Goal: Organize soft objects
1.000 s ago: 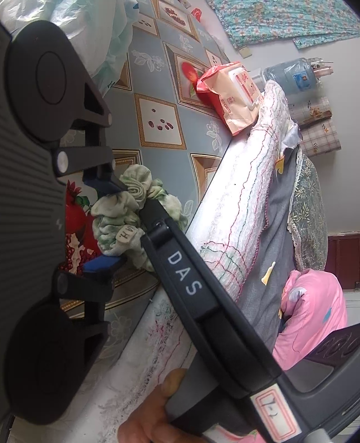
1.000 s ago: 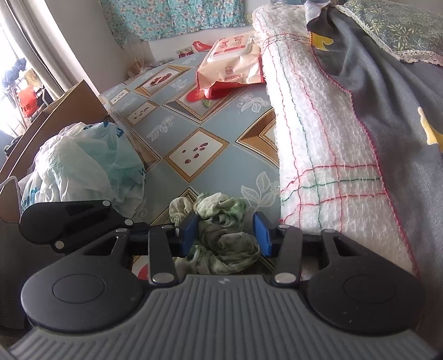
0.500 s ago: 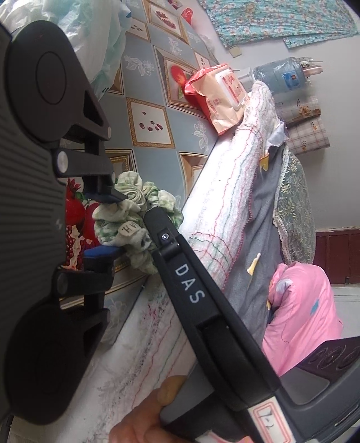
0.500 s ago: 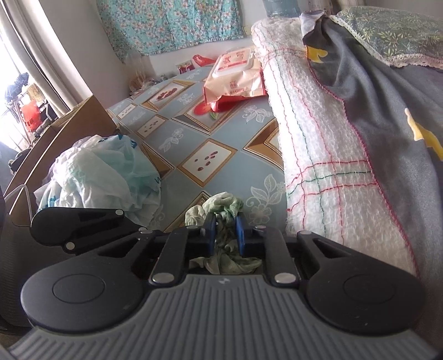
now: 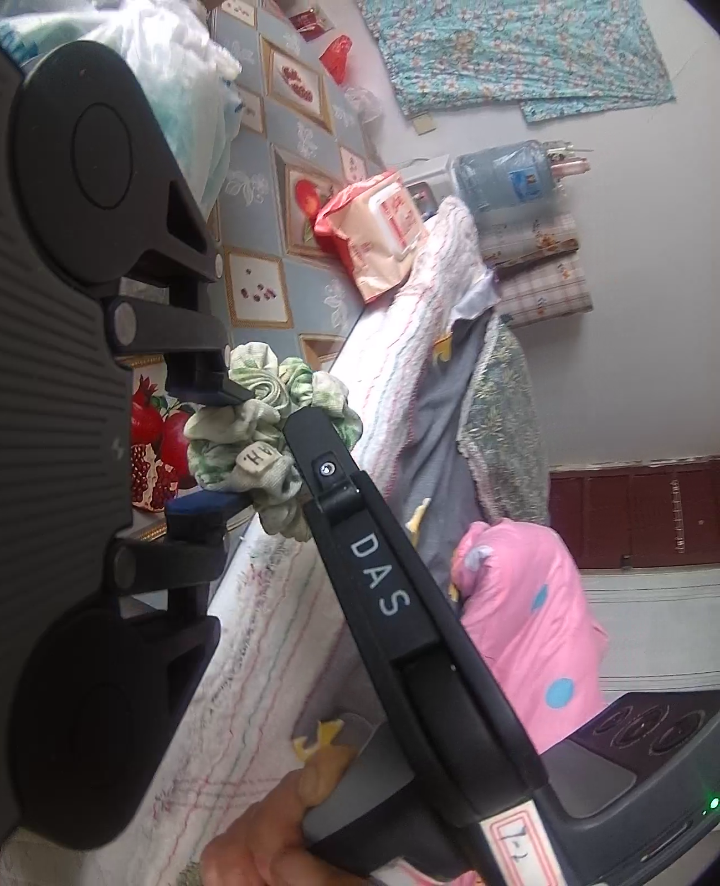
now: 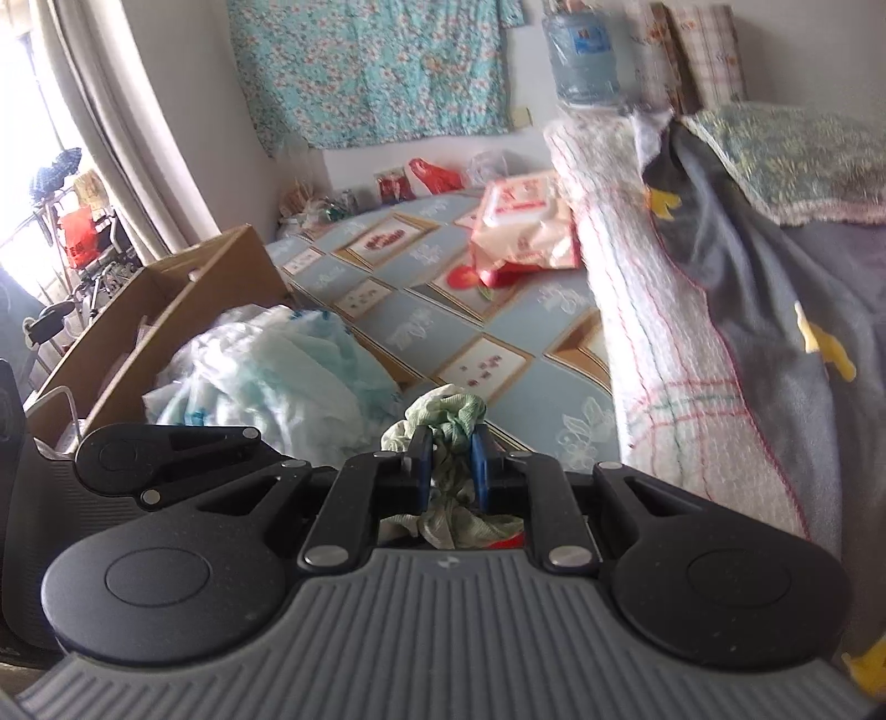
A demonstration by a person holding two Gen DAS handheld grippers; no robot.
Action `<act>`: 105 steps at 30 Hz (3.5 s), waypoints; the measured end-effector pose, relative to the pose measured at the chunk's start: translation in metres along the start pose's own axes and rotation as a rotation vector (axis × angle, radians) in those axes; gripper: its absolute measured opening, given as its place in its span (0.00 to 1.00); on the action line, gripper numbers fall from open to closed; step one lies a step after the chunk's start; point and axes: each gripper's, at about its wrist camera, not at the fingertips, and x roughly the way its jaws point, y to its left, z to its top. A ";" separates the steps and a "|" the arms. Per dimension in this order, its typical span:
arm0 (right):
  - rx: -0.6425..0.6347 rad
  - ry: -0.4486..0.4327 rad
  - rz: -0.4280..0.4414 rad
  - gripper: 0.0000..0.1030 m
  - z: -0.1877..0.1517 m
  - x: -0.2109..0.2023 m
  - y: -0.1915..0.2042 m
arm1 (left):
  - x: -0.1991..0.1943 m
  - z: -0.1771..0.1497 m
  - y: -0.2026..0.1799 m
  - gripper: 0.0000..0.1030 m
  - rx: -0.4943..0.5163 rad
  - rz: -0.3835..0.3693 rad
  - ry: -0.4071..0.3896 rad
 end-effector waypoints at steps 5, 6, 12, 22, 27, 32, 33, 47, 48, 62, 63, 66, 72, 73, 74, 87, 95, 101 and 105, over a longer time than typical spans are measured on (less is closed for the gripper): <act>-0.086 -0.050 0.062 0.13 0.018 -0.014 0.051 | -0.046 -0.002 0.015 0.31 -0.029 0.053 -0.089; -0.107 -0.056 0.078 0.13 0.022 -0.013 0.063 | -0.055 -0.004 0.021 0.31 -0.044 0.067 -0.104; -0.235 -0.054 0.229 0.13 0.049 0.013 0.143 | -0.109 -0.021 0.067 0.31 -0.161 0.203 -0.164; -0.420 0.078 0.485 0.13 0.083 0.106 0.300 | -0.174 -0.063 0.153 0.31 -0.413 0.471 -0.167; -0.425 0.198 0.591 0.13 0.109 0.166 0.380 | -0.202 -0.078 0.207 0.32 -0.525 0.625 -0.172; -0.328 0.382 0.678 0.12 0.119 0.239 0.449 | -0.225 -0.097 0.252 0.37 -0.610 0.778 -0.135; -0.306 0.416 0.684 0.12 0.116 0.253 0.458 | -0.232 -0.102 0.259 0.41 -0.625 0.805 -0.128; -0.114 0.732 0.640 0.18 0.043 0.344 0.499 | -0.295 -0.138 0.263 0.55 -0.702 0.912 -0.171; -0.099 0.744 0.646 0.24 0.040 0.344 0.499 | -0.296 -0.139 0.264 0.58 -0.703 0.910 -0.179; -0.025 0.612 0.748 0.47 0.069 0.317 0.487 | -0.316 -0.143 0.253 0.78 -0.717 0.949 -0.216; -0.032 0.622 0.761 0.47 0.068 0.315 0.486 | -0.319 -0.144 0.252 0.79 -0.719 0.957 -0.220; -0.062 0.659 0.762 0.47 0.064 0.312 0.486 | -0.326 -0.147 0.251 0.83 -0.725 0.983 -0.227; -0.076 0.575 0.795 0.47 0.071 0.287 0.474 | -0.331 -0.149 0.248 0.90 -0.741 0.979 -0.216; -0.077 0.547 0.810 0.47 0.074 0.276 0.466 | -0.331 -0.149 0.245 0.93 -0.739 0.972 -0.220; -0.079 0.517 0.823 0.47 0.076 0.265 0.457 | -0.332 -0.148 0.243 0.94 -0.736 0.966 -0.226; -0.098 -0.070 0.569 0.92 0.010 0.083 0.300 | -0.303 -0.118 0.196 1.00 -0.630 0.705 -0.286; -0.131 -0.219 0.189 0.99 -0.048 0.049 0.265 | -0.254 -0.105 0.162 1.00 -0.559 0.570 -0.160; -0.108 -0.268 0.041 0.99 -0.064 0.036 0.249 | -0.236 -0.099 0.152 1.00 -0.593 0.601 -0.088; -0.108 -0.256 -0.030 0.99 -0.065 0.036 0.247 | -0.222 -0.095 0.152 1.00 -0.609 0.677 0.005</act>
